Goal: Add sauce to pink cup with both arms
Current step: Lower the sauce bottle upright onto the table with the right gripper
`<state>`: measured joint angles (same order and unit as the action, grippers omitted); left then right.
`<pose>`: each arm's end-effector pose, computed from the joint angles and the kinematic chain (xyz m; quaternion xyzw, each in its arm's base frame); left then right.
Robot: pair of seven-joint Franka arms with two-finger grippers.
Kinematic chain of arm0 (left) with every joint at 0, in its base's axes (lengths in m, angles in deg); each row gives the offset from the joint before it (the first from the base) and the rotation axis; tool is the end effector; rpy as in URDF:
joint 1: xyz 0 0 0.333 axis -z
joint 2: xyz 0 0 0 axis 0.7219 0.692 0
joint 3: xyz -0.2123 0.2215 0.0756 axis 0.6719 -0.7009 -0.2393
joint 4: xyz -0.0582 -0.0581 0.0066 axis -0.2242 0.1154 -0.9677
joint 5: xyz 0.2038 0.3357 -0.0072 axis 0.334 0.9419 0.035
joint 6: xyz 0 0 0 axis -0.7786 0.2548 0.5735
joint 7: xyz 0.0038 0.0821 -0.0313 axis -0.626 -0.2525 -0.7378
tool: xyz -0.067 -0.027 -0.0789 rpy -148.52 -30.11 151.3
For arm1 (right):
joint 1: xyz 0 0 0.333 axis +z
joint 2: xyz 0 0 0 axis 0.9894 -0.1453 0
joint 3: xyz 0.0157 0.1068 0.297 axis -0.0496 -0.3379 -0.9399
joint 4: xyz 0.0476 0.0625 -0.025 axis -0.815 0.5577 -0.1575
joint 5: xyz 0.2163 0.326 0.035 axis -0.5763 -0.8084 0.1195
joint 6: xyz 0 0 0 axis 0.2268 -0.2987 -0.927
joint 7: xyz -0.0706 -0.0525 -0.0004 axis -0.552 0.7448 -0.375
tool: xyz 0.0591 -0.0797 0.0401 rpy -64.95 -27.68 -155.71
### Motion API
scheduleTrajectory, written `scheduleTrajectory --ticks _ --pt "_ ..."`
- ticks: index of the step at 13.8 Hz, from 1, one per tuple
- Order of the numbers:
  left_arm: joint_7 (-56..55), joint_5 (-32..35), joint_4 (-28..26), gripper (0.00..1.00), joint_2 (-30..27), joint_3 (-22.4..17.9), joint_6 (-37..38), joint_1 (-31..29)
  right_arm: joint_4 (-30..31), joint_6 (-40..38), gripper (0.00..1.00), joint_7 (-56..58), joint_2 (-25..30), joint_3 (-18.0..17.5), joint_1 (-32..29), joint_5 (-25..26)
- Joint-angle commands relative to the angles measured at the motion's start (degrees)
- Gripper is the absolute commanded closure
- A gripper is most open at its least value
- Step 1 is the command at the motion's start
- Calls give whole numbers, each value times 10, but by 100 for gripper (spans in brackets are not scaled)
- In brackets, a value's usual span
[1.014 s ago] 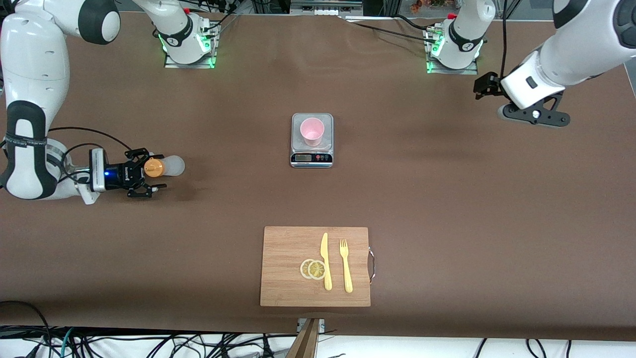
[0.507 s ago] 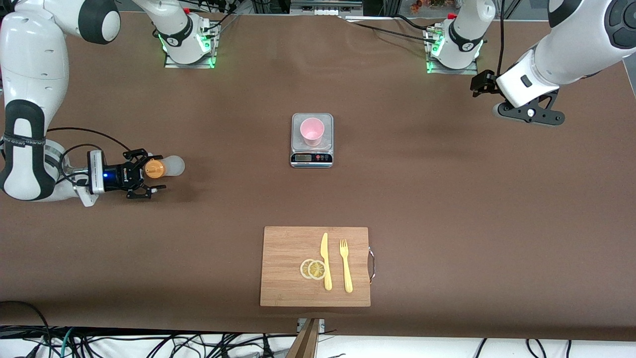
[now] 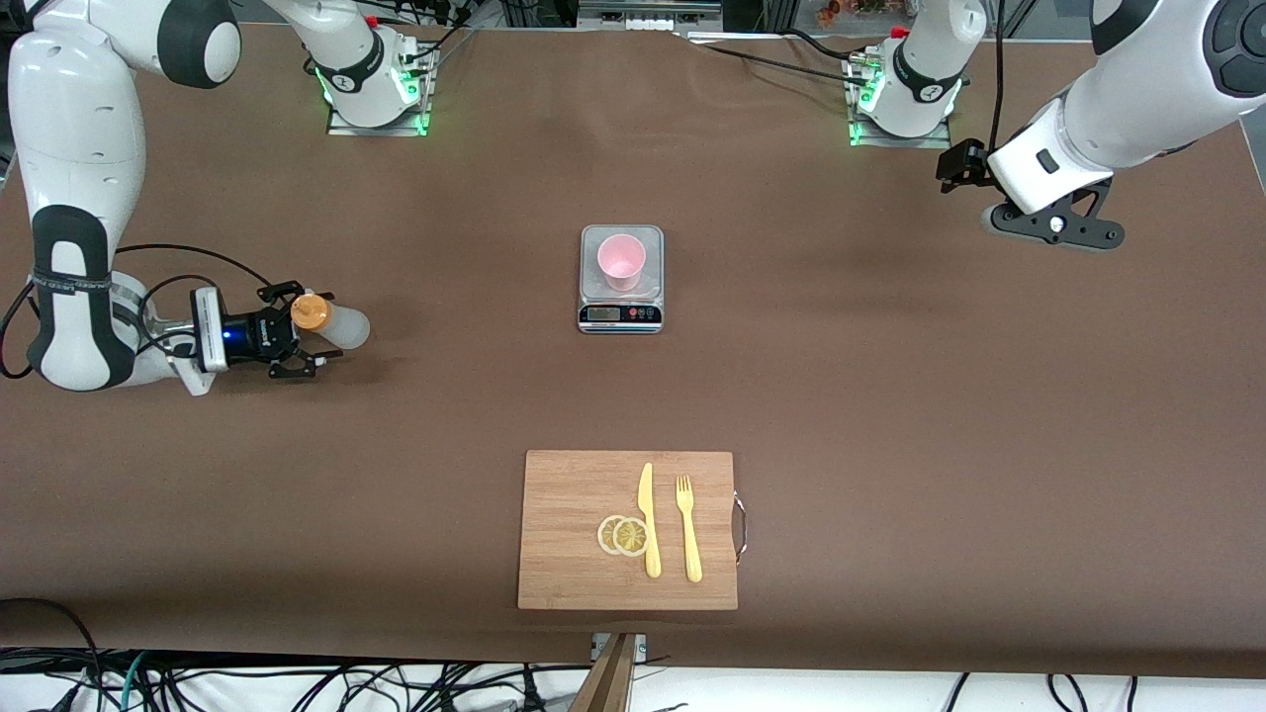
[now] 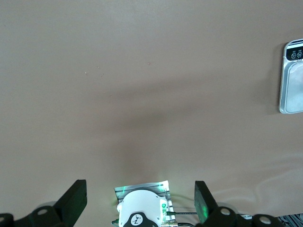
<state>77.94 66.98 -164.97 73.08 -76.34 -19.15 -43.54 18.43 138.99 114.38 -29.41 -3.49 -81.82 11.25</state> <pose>0.4978 -0.1094 0.5508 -0.9849 0.0832 0.1519 0.0005 0.5552 -0.0974 0.1319 -0.5279 -0.5572 -0.3346 0.5467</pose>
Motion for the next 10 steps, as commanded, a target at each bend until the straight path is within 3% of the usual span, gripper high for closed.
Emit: scheduleTrajectory --ticks 1,10 --pt "-3 -7 12 0 3 -1 12 1 23 -5 0 22 9 4 0 18" --pt "-3 -7 12 0 3 -1 12 1 59 -15 0 37 23 35 1 53"
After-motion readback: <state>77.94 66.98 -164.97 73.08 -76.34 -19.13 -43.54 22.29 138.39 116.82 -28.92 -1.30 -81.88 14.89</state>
